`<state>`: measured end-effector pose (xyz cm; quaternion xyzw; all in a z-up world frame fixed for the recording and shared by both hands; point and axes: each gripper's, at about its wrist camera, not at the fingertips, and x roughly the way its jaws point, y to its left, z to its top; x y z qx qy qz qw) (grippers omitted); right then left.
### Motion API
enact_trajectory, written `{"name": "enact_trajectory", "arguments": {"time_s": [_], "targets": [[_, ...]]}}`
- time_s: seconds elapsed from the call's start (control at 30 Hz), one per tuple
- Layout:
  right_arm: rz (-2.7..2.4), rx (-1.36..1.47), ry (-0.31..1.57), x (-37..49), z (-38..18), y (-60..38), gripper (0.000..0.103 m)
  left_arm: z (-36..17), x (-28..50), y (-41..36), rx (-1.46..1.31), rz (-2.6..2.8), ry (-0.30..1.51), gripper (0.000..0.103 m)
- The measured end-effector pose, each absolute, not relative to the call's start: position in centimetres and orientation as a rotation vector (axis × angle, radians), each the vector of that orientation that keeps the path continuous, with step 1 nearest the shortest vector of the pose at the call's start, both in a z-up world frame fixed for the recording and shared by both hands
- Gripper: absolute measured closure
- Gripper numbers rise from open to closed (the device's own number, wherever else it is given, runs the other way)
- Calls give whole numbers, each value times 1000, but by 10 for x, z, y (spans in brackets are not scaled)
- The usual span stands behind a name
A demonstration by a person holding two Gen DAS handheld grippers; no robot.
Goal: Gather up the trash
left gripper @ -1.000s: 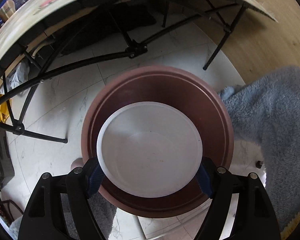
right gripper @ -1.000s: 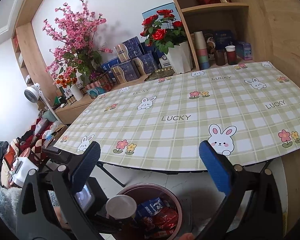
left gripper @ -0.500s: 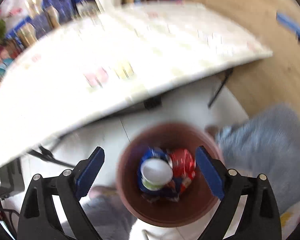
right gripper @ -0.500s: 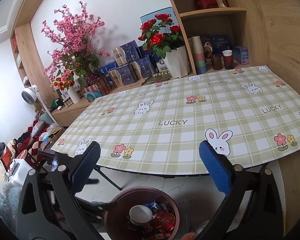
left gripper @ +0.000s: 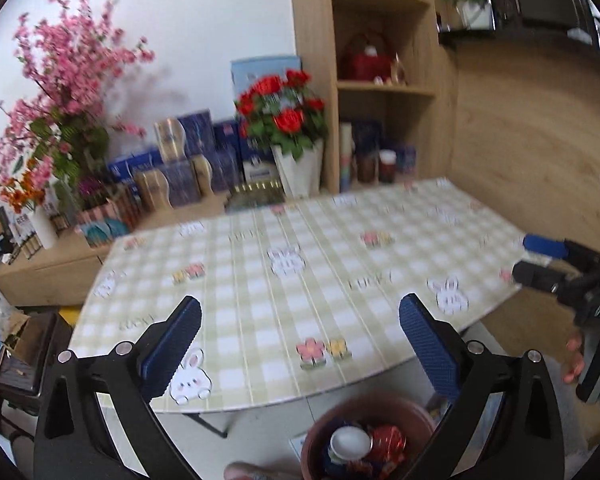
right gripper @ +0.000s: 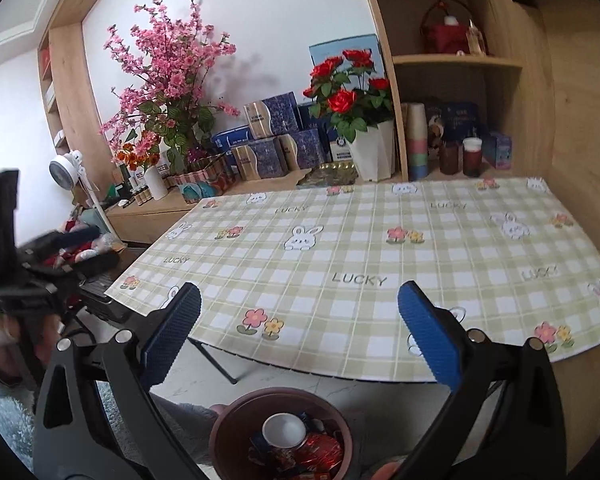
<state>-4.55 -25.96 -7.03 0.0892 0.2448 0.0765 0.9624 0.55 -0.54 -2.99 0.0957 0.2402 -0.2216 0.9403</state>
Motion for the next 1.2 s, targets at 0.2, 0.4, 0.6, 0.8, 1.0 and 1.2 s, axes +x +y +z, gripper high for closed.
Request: {"name": "enact_trajectory", "arguments": {"time_s": [0.2, 0.4, 0.6, 0.8, 1.0, 1.2], "targets": [[108, 121, 462, -50, -47, -254, 6, 5, -6, 8, 140, -402, 414, 6], [99, 100, 456, -53, -39, -252, 6, 11, -11, 18, 109, -326, 398, 6], [91, 112, 475, -51, -42, -254, 6, 5, -13, 20, 111, -290, 407, 6], [79, 114, 492, -49, -47, -255, 6, 0, -12, 21, 109, -284, 421, 6], [73, 113, 493, -49, -47, -255, 6, -1, -14, 18, 124, -290, 425, 6], [73, 115, 495, -49, -47, -255, 6, -3, -13, 15, 139, -295, 436, 6]]}}
